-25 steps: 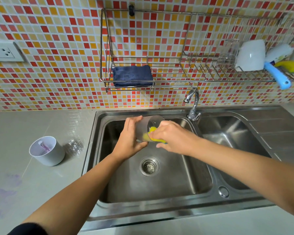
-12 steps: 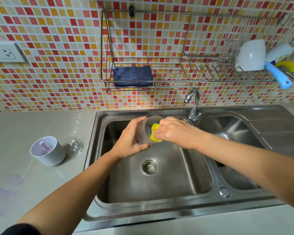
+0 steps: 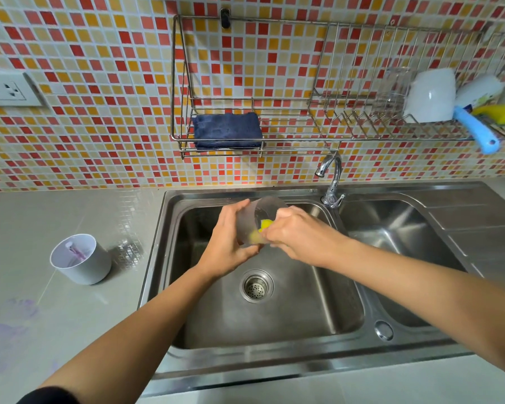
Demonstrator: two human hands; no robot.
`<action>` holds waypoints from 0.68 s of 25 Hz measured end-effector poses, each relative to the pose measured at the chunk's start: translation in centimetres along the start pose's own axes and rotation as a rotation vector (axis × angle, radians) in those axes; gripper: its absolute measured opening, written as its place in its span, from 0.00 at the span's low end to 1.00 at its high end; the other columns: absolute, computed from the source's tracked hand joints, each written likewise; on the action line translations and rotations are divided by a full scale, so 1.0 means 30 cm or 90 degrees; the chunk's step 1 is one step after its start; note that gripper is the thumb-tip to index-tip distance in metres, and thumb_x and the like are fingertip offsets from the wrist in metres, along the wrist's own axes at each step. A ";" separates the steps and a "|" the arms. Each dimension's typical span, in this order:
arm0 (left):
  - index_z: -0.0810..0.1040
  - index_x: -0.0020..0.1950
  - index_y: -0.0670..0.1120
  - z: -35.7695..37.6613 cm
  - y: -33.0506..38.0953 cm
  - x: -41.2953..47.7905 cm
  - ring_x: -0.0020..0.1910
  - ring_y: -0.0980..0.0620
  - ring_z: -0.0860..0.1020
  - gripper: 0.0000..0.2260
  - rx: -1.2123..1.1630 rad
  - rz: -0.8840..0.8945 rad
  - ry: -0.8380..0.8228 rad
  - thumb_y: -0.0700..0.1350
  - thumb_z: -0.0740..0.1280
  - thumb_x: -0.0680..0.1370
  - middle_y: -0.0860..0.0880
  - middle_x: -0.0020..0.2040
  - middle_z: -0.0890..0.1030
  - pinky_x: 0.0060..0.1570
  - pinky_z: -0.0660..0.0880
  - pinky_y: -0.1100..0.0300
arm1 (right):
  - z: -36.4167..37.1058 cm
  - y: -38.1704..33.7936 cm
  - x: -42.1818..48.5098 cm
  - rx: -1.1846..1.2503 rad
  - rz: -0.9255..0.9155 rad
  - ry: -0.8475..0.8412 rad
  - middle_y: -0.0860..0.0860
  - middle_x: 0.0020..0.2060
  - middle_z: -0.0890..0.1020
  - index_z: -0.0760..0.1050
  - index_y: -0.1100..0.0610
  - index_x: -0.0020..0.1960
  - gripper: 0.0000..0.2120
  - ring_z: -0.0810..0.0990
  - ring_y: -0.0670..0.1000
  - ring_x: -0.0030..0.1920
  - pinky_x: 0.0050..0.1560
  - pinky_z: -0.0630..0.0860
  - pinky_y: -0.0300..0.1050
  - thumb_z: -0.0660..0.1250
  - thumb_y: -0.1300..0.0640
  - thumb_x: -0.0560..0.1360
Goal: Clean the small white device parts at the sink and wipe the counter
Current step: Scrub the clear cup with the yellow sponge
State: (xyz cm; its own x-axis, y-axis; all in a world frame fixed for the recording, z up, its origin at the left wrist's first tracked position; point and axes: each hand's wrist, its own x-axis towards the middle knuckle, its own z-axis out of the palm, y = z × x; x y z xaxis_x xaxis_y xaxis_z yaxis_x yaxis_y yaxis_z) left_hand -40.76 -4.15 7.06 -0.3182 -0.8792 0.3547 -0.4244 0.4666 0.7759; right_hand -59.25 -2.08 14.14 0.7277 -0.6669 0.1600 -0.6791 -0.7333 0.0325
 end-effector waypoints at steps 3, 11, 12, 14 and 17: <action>0.58 0.72 0.54 -0.032 0.005 0.009 0.67 0.54 0.68 0.44 -0.071 -0.023 -0.085 0.43 0.79 0.63 0.51 0.69 0.64 0.60 0.73 0.66 | -0.018 0.040 -0.016 -0.153 -0.099 0.034 0.45 0.29 0.78 0.78 0.52 0.34 0.08 0.71 0.50 0.35 0.41 0.63 0.40 0.67 0.65 0.64; 0.64 0.69 0.42 -0.007 -0.001 -0.029 0.63 0.56 0.70 0.40 0.006 -0.047 -0.048 0.47 0.77 0.61 0.50 0.63 0.70 0.59 0.62 0.78 | 0.029 -0.035 -0.016 0.116 0.013 -0.022 0.50 0.34 0.81 0.80 0.54 0.43 0.11 0.71 0.53 0.37 0.42 0.75 0.50 0.73 0.65 0.64; 0.63 0.69 0.41 -0.005 -0.007 -0.033 0.63 0.56 0.69 0.40 0.005 -0.054 -0.033 0.46 0.76 0.61 0.50 0.63 0.69 0.58 0.60 0.80 | 0.031 -0.042 -0.016 0.189 0.065 -0.018 0.51 0.37 0.83 0.81 0.54 0.46 0.11 0.72 0.53 0.37 0.43 0.75 0.49 0.74 0.62 0.64; 0.63 0.69 0.40 -0.006 -0.011 -0.038 0.62 0.57 0.67 0.40 0.010 -0.065 -0.012 0.45 0.75 0.61 0.51 0.63 0.67 0.57 0.59 0.82 | 0.026 -0.044 -0.017 0.248 0.118 0.003 0.51 0.40 0.85 0.82 0.53 0.51 0.16 0.75 0.54 0.39 0.44 0.75 0.46 0.76 0.59 0.64; 0.62 0.69 0.39 0.007 0.003 -0.033 0.63 0.57 0.67 0.40 0.014 -0.057 -0.027 0.44 0.75 0.61 0.50 0.64 0.67 0.57 0.59 0.82 | 0.014 -0.046 -0.015 0.139 0.000 -0.009 0.51 0.34 0.83 0.79 0.57 0.41 0.11 0.74 0.56 0.36 0.39 0.77 0.51 0.75 0.66 0.61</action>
State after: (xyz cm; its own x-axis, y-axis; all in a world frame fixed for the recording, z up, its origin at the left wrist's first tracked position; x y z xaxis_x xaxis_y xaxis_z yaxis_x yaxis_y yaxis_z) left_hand -40.66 -3.23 6.67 -0.3129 -0.9129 0.2620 -0.4708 0.3887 0.7920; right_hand -58.60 -0.83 13.62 0.7306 -0.6671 0.1456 -0.6430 -0.7439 -0.1822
